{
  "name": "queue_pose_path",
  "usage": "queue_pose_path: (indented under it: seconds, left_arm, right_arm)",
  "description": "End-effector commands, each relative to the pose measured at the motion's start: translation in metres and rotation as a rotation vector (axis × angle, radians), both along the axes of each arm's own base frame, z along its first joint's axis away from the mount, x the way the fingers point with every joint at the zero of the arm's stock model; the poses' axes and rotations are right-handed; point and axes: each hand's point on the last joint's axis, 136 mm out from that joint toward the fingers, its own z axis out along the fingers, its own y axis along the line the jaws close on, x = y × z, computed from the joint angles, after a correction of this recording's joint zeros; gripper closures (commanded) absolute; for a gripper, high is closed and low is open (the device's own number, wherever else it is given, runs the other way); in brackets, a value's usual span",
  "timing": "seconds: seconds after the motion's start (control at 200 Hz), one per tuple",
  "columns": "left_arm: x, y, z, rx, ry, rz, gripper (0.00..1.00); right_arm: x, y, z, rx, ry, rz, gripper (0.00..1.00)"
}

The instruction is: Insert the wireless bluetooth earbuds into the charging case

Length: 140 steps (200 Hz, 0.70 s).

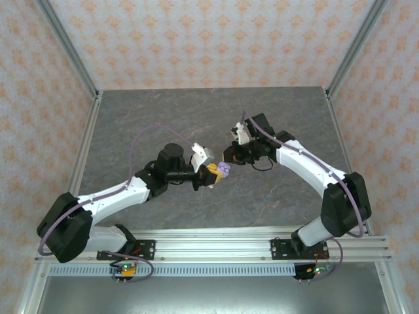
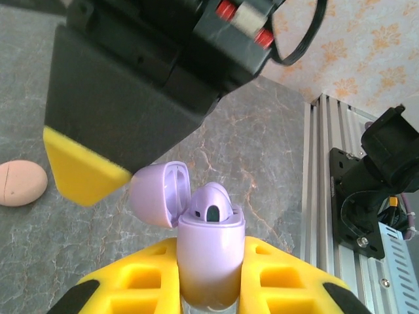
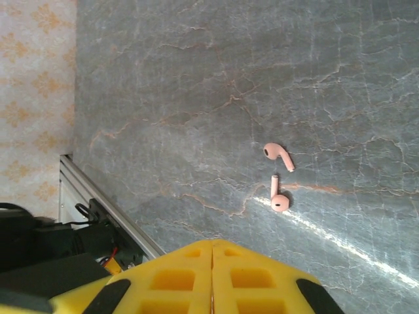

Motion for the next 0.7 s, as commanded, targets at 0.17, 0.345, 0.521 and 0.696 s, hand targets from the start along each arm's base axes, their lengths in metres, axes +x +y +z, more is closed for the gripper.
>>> queue_pose_path:
  seconds: [0.17, 0.345, 0.521, 0.696]
  left_arm:
    - [0.024, 0.002, 0.001, 0.022, -0.010, 0.124, 0.82]
    - [0.028, 0.003, 0.005, 0.013, -0.022, 0.147, 0.82]
    - [0.034, 0.007, 0.002, 0.026, -0.023, 0.191, 0.82]
    - [0.043, 0.011, 0.000, 0.033, -0.020, 0.244, 0.82]
  right_arm:
    - [-0.008, 0.001, 0.018, 0.037, -0.050, 0.045, 0.91]
    - [-0.010, 0.001, 0.011, 0.030, -0.023, 0.055, 0.91]
    - [-0.012, 0.003, 0.010, 0.036, -0.013, 0.068, 0.91]
    - [-0.015, 0.004, 0.008, 0.033, -0.007, 0.082, 0.91]
